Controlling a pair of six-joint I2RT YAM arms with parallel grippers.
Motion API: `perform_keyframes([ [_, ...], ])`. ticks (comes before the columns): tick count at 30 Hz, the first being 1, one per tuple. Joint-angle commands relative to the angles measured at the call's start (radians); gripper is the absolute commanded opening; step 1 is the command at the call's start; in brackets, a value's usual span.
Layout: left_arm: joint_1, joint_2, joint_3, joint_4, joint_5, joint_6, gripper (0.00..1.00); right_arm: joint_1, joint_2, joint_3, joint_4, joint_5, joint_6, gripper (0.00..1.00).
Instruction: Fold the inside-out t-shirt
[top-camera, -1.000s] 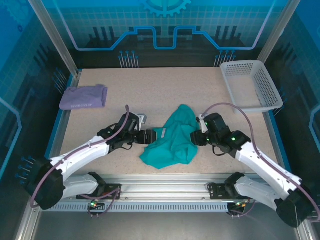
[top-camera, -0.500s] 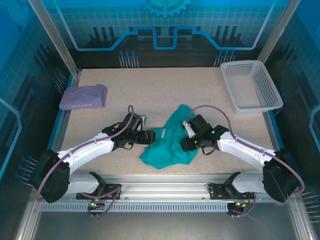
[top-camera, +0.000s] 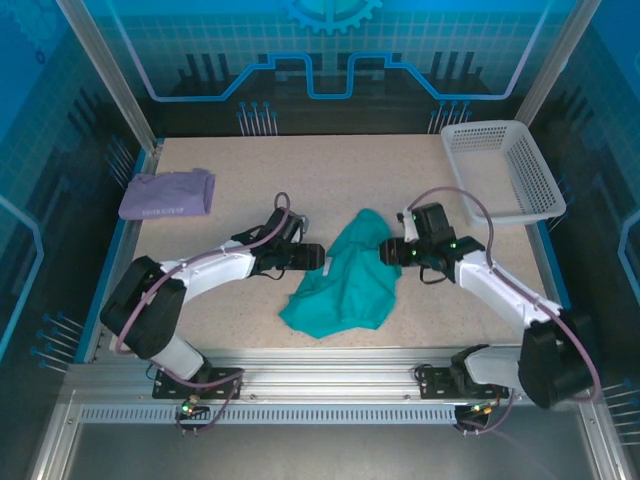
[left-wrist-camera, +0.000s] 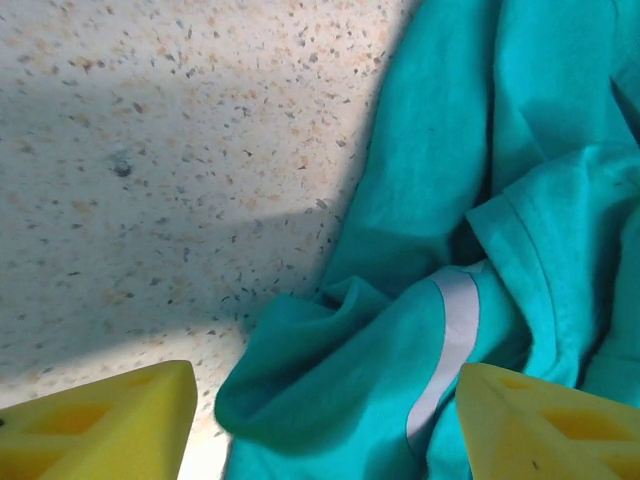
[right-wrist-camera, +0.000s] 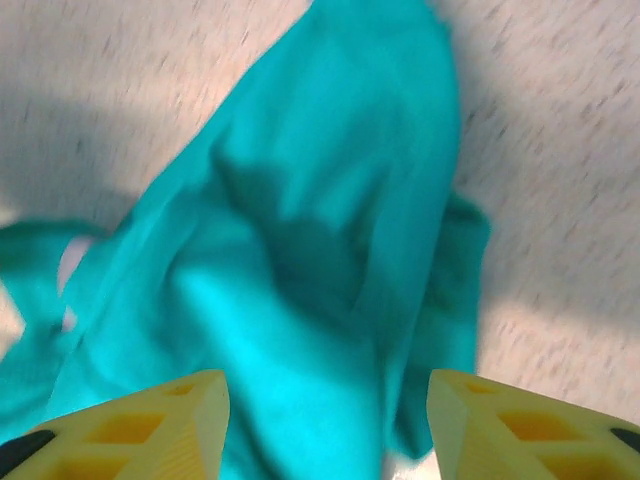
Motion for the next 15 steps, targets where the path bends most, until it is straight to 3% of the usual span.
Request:
perform_keyframes([
  [1, 0.003, 0.039, 0.024, 0.052, 0.076, -0.028, 0.62, -0.068, 0.132, 0.061, 0.123, -0.034, 0.005, 0.62],
  [7, 0.003, 0.071, 0.010, 0.081, 0.104, -0.032, 0.43, -0.060, 0.431, 0.288, 0.047, -0.006, -0.036, 0.66],
  [10, 0.003, 0.068, -0.004, 0.095, 0.107, -0.033, 0.35, -0.059, 0.560, 0.394, -0.014, -0.007, -0.037, 0.62],
  [13, 0.005, 0.062, -0.012, 0.104, 0.103, -0.032, 0.27, -0.058, 0.654, 0.470, -0.045, -0.017, -0.041, 0.47],
  [15, 0.010, 0.058, -0.012, 0.106, 0.101, -0.027, 0.20, -0.063, 0.675, 0.501, -0.045, -0.016, -0.055, 0.24],
])
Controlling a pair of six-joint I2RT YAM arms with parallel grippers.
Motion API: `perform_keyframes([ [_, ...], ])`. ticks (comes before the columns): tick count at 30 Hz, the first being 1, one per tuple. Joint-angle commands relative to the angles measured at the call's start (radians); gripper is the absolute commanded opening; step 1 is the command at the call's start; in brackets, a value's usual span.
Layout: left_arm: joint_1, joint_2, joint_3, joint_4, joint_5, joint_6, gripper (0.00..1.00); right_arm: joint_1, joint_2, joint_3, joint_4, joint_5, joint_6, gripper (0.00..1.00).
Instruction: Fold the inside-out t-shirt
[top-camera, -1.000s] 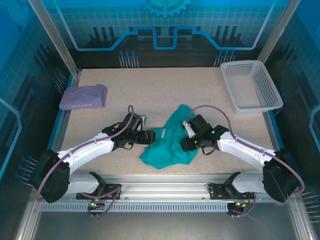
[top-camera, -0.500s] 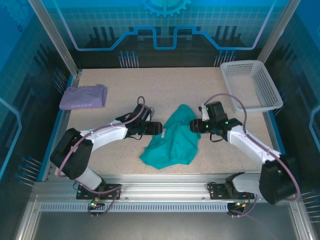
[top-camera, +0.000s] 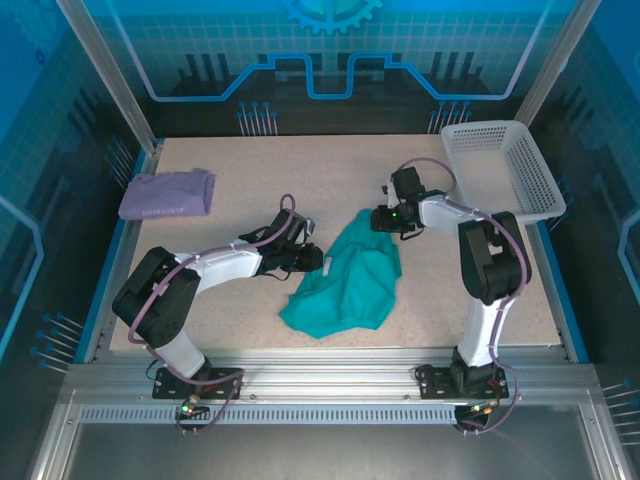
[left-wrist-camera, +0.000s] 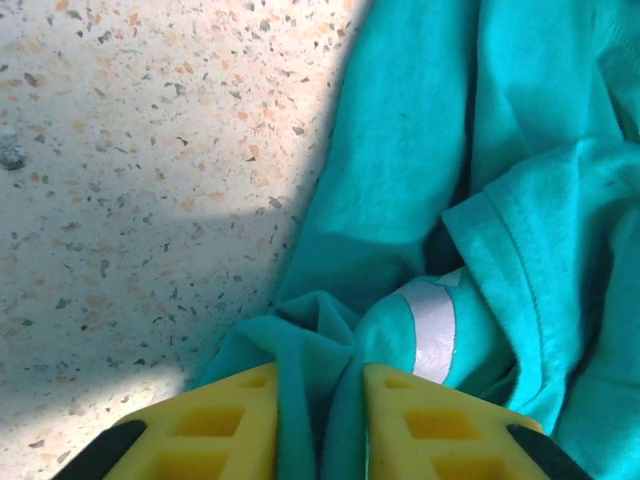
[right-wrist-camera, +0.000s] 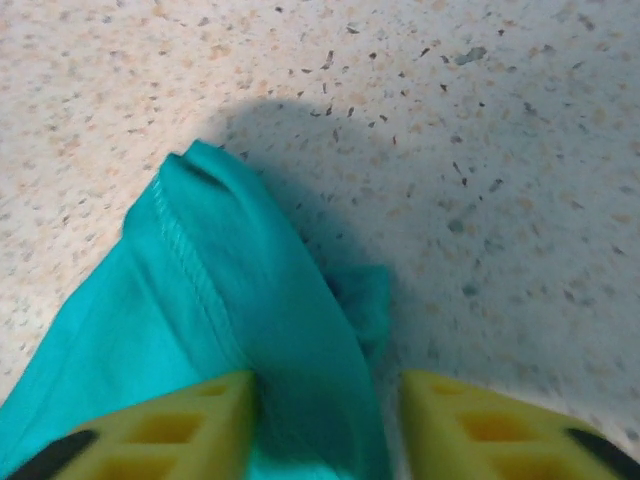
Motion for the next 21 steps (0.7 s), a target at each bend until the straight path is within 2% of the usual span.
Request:
perform_keyframes([
  [1, 0.015, -0.013, -0.008, 0.020, 0.019, 0.009, 0.14, -0.003, 0.023, 0.061, -0.046, -0.018, -0.027, 0.15],
  [4, 0.044, -0.046, 0.000, 0.015, 0.025, 0.007, 0.00, -0.008, -0.050, 0.094, -0.010, -0.068, -0.057, 0.01],
  [10, 0.136, -0.290, 0.053, -0.007, -0.018, 0.023, 0.00, -0.033, -0.240, 0.276, -0.039, -0.235, -0.093, 0.00],
  [14, 0.161, -0.490, 0.137, -0.042, -0.060, 0.067, 0.00, -0.062, -0.378, 0.349, -0.045, -0.293, -0.090, 0.00],
  [17, 0.159, -0.617, 0.137, -0.024, -0.056, 0.091, 0.00, -0.077, -0.505, 0.290, -0.014, -0.291, -0.087, 0.00],
  [21, 0.149, -0.701, 0.020, 0.003, -0.004, 0.096, 0.00, -0.093, -0.639, 0.109, 0.013, -0.254, -0.078, 0.00],
])
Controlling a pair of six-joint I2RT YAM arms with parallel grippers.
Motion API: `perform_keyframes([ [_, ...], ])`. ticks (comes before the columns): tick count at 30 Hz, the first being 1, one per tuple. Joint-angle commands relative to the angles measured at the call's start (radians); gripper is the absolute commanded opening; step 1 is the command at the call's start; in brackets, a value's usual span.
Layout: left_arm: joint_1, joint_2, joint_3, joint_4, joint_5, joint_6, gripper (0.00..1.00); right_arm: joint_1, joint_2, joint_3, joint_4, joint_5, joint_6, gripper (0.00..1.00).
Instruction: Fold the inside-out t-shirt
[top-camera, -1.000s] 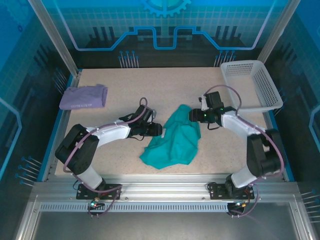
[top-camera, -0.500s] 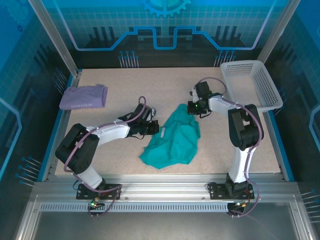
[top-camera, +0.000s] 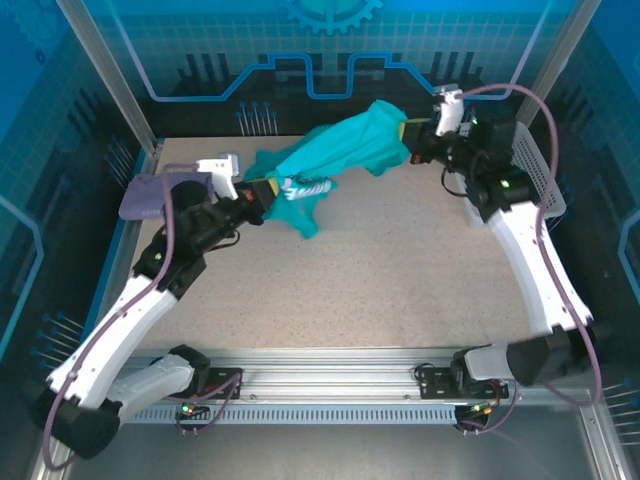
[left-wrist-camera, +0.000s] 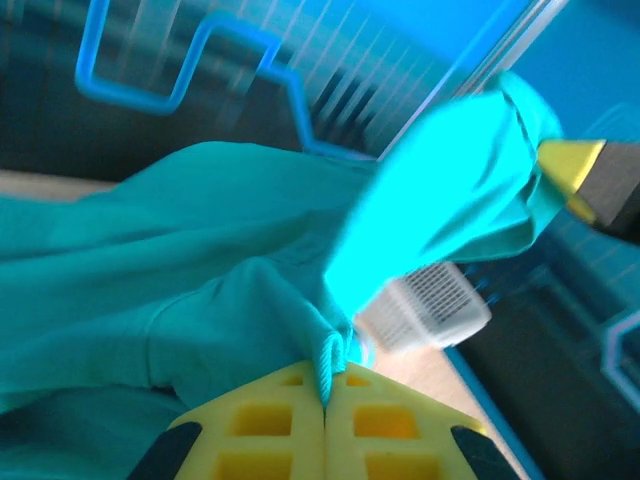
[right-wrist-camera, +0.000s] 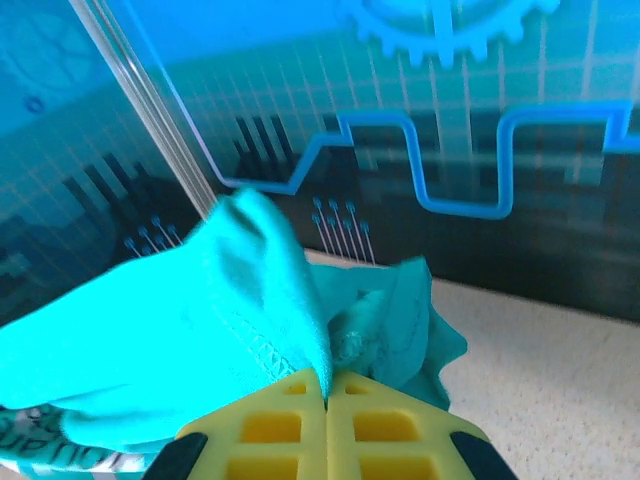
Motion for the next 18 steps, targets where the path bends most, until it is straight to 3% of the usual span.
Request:
perform_keyframes([
  [1, -0.011, -0.003, -0.128, -0.025, 0.053, 0.043, 0.04, -0.018, -0.028, -0.171, -0.037, -0.001, -0.004, 0.00],
  [6, -0.044, -0.003, -0.292, -0.080, 0.170, 0.060, 0.23, -0.021, -0.084, -0.392, -0.129, 0.063, -0.006, 0.03],
  [9, -0.067, -0.044, -0.354, -0.096, 0.149, 0.074, 0.39, -0.023, -0.122, -0.520, -0.178, 0.174, 0.006, 0.06],
  [11, -0.068, -0.062, -0.376, -0.104, 0.102, 0.068, 0.50, -0.029, -0.131, -0.577, -0.208, 0.274, 0.022, 0.09],
  [14, -0.062, -0.040, -0.362, -0.167, -0.051, 0.038, 0.61, -0.037, -0.136, -0.610, -0.205, 0.301, 0.045, 0.22],
  [16, -0.038, 0.013, -0.329, -0.224, -0.133, 0.011, 0.64, 0.007, -0.150, -0.610, -0.160, 0.295, 0.045, 0.31],
  [18, 0.009, 0.073, -0.314, -0.234, -0.145, -0.015, 0.67, 0.099, -0.157, -0.635, -0.091, 0.299, 0.019, 0.41],
])
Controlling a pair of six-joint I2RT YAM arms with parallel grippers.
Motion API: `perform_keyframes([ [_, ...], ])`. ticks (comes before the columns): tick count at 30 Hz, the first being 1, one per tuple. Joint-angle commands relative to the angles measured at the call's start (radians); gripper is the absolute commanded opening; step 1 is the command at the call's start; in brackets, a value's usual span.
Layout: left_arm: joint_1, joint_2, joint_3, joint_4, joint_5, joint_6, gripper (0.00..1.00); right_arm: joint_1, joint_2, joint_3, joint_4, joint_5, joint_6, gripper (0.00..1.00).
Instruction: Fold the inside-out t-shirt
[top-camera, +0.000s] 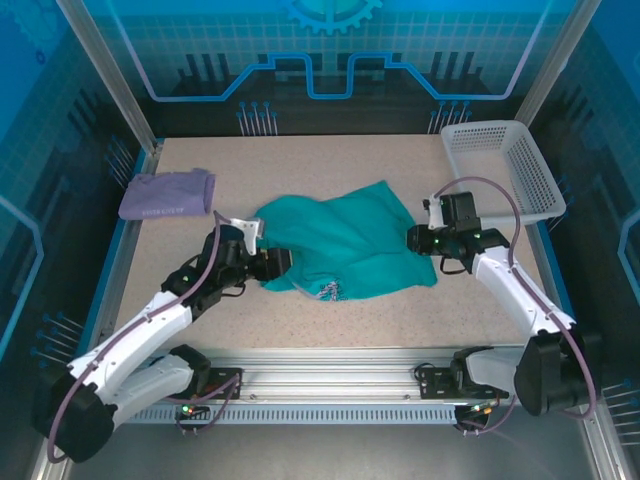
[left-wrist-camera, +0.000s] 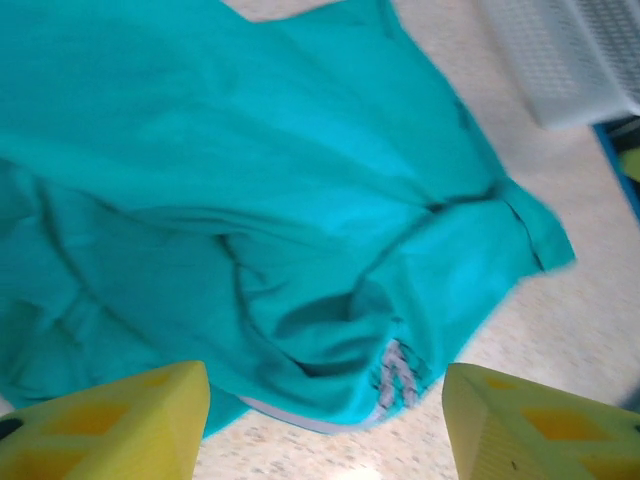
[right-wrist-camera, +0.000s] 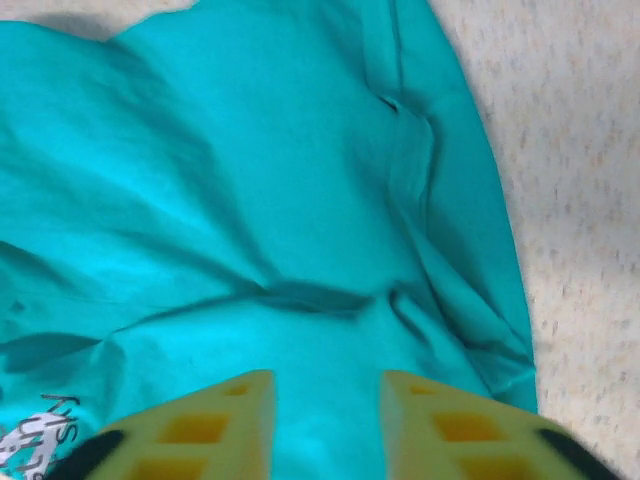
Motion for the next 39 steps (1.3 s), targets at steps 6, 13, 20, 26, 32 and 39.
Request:
perform_keyframes([
  [6, 0.164, 0.270, 0.064, 0.072, 0.002, -0.108, 0.69, 0.351, 0.188, 0.105, 0.217, 0.004, -0.053, 0.54],
  [13, 0.251, 0.450, 0.086, 0.117, 0.065, -0.124, 0.70, 0.523, 0.545, 0.308, 0.278, -0.066, -0.055, 0.54],
  [20, 0.251, 0.431, 0.051, 0.145, 0.076, -0.120, 0.70, 0.553, 0.797, 0.472, 0.267, -0.002, -0.071, 0.52],
  [26, 0.251, 0.353, 0.029, 0.096, 0.039, -0.086, 0.70, 0.543, 0.854, 0.545, 0.242, 0.009, -0.099, 0.16],
  [32, 0.237, 0.249, -0.028, 0.153, 0.111, -0.078, 0.70, 0.484, 0.612, 0.391, 0.299, -0.127, -0.072, 0.04],
  [39, 0.137, 0.268, -0.009, 0.230, 0.112, -0.053, 0.70, 0.362, 0.449, 0.204, 0.412, -0.329, 0.049, 0.02],
])
